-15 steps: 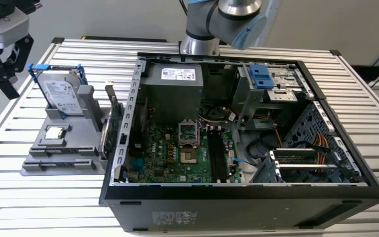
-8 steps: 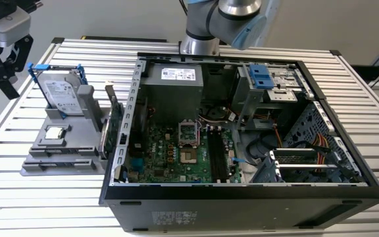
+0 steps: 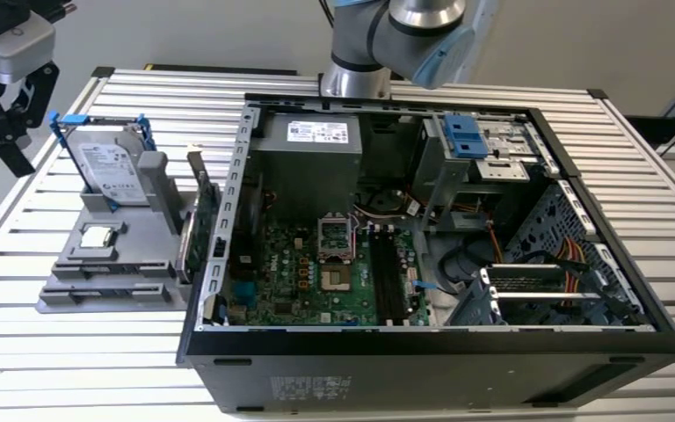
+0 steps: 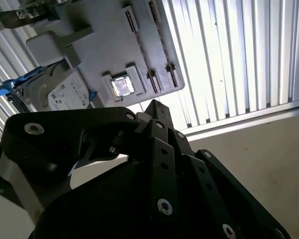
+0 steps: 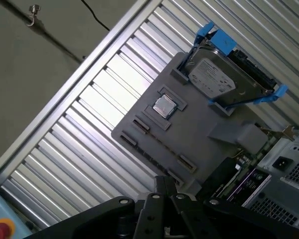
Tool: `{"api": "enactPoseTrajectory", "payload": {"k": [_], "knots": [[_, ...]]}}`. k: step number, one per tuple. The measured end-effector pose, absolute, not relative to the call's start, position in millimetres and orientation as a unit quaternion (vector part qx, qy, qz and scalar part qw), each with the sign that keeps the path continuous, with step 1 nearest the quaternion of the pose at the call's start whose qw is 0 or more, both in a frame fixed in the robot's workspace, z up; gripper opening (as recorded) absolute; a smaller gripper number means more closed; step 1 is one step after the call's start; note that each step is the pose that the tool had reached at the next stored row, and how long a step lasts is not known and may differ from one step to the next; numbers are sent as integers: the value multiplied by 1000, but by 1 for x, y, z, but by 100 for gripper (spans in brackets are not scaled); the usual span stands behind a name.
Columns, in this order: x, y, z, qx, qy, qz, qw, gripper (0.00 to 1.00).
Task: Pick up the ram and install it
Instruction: 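Pick up the ram and move it above insertion slot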
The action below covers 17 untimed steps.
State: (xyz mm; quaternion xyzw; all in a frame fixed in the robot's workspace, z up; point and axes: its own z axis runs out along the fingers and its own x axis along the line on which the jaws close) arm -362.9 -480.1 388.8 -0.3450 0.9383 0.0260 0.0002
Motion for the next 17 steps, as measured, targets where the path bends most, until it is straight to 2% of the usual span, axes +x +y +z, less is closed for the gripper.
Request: {"api": "enactPoseTrajectory", "payload": {"k": [17], "knots": [[-363, -480, 389, -423, 906, 26, -2, 0]]}}
